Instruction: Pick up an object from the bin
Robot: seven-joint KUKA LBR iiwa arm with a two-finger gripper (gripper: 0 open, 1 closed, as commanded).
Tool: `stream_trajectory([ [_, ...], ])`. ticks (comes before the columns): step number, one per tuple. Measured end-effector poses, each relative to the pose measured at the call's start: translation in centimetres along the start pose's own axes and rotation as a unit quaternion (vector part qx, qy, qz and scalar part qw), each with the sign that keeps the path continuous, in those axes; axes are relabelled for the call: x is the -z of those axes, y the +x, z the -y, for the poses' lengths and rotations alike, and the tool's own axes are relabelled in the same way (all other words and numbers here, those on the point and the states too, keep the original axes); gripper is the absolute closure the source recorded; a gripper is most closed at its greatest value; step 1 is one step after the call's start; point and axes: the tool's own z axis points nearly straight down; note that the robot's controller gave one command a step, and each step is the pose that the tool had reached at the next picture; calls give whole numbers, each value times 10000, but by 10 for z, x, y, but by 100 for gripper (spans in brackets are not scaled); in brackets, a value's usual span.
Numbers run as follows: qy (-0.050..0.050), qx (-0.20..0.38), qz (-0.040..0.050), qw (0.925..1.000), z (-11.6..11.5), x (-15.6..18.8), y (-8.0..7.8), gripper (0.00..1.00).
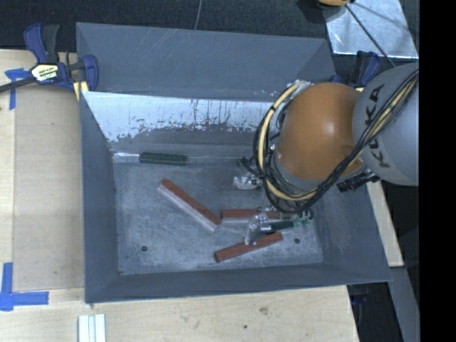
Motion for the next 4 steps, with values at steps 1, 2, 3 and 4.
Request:
stream_trajectory([
  [1, 3, 356, 20, 9994, 2, -76, 19, 0],
  [2, 2, 349, 46, 9994, 2, -86, 19, 0],
  [3, 1, -336, 14, 9994, 14, -69, 19, 0],
  [4, 4, -162, -6, 9999, 13, -93, 18, 0],
])
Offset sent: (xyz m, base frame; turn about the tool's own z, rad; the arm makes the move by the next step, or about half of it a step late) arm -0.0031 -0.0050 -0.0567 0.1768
